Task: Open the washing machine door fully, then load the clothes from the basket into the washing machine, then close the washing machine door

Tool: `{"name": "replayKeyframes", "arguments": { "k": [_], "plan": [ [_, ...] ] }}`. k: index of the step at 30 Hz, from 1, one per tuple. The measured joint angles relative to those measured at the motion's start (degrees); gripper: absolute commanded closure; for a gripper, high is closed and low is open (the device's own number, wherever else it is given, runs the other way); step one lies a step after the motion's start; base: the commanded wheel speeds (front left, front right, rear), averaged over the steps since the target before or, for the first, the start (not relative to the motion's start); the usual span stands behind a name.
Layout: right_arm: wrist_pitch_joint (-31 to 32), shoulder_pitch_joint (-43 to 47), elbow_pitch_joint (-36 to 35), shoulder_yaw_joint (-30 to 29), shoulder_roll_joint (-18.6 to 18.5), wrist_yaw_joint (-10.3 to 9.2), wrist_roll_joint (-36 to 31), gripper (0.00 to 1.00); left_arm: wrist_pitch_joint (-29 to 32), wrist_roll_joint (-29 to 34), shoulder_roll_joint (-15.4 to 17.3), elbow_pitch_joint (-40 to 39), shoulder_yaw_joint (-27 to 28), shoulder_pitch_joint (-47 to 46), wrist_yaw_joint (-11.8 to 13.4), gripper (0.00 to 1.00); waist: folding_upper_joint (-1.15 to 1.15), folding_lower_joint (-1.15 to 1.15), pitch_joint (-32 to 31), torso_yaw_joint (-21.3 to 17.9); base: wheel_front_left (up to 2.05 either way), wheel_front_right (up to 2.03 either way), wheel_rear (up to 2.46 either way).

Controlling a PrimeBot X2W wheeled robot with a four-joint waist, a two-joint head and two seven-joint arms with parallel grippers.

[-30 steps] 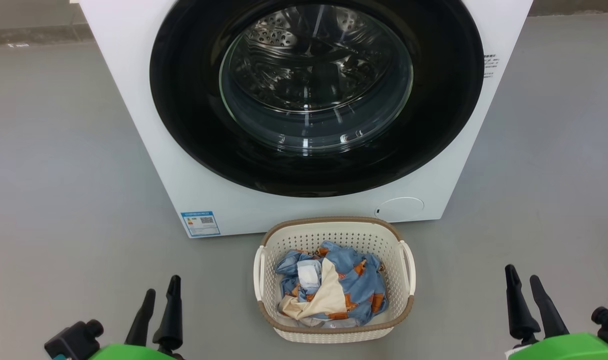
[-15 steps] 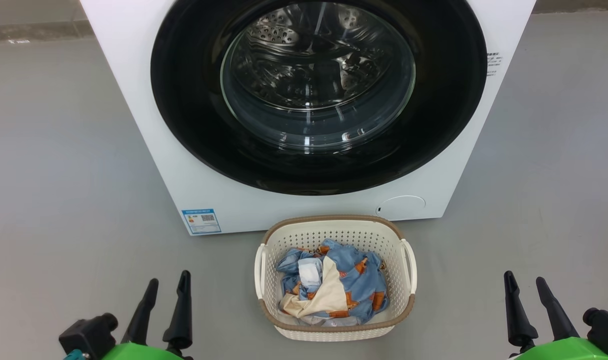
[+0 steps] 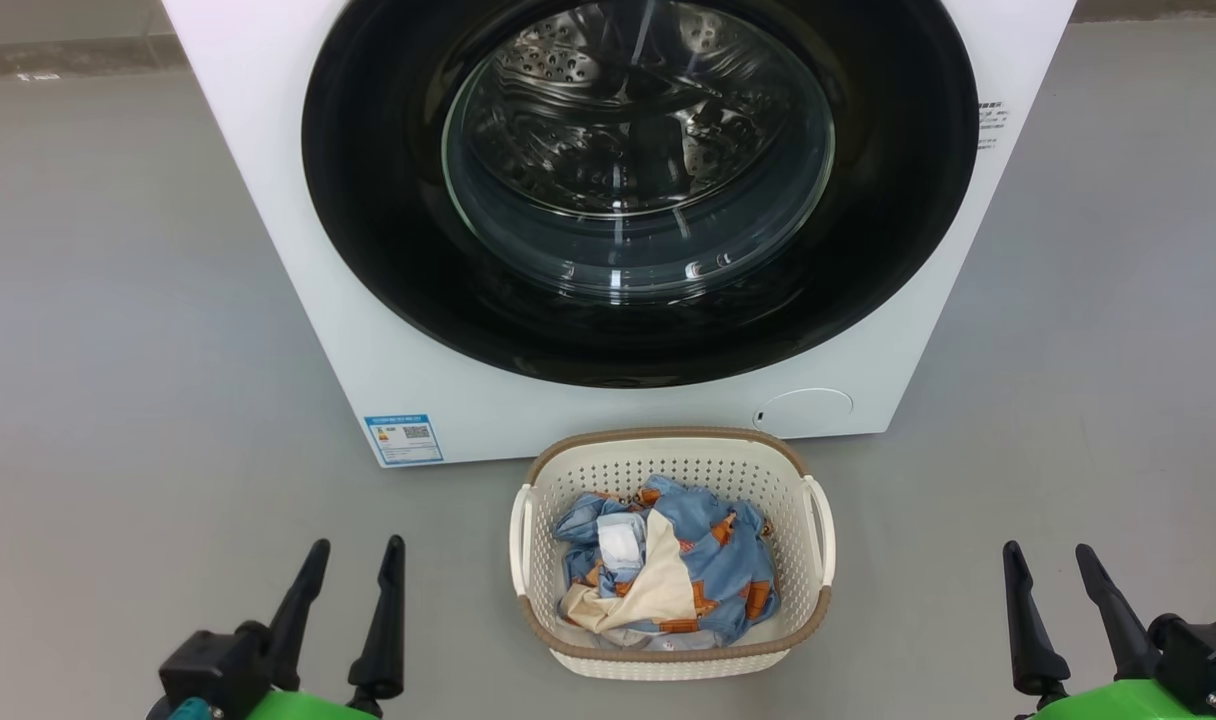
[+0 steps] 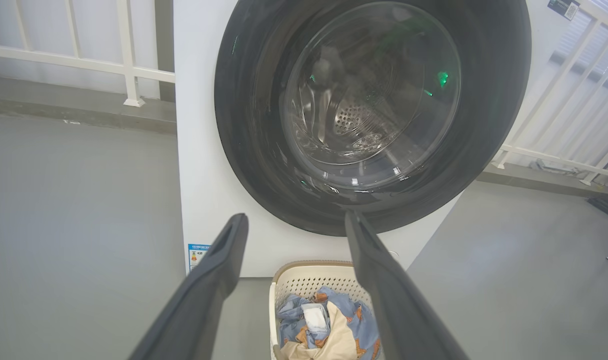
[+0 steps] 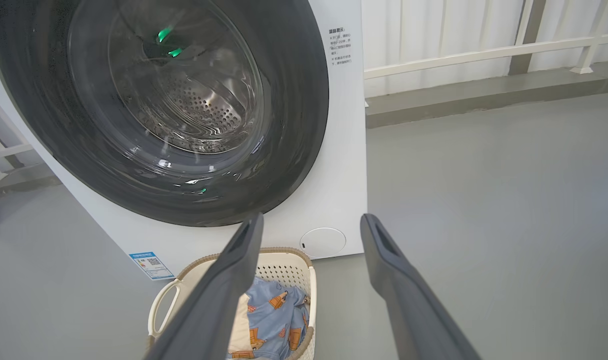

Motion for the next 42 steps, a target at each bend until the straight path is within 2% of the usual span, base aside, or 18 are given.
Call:
{"name": "replayKeyframes", "arguments": {
  "k": [16,42],
  "plan": [
    [-2.72,0.51,-1.24,0.11,-1.09,0.01,-11.82,0.0,-2.97,10.85,0.99,-1.91,-2.56,0.54,-0.01,0.0,0.0,0.0,-0.53,-0.04,0.0,0.0,0.0],
    [-2.72,0.49,-1.22,0.45,-1.56,0.02,-12.22,0.0,-2.98,11.24,0.99,-1.96,-1.76,0.95,-0.01,0.0,0.0,0.0,-1.06,-0.09,0.0,0.0,0.0]
  ]
}}
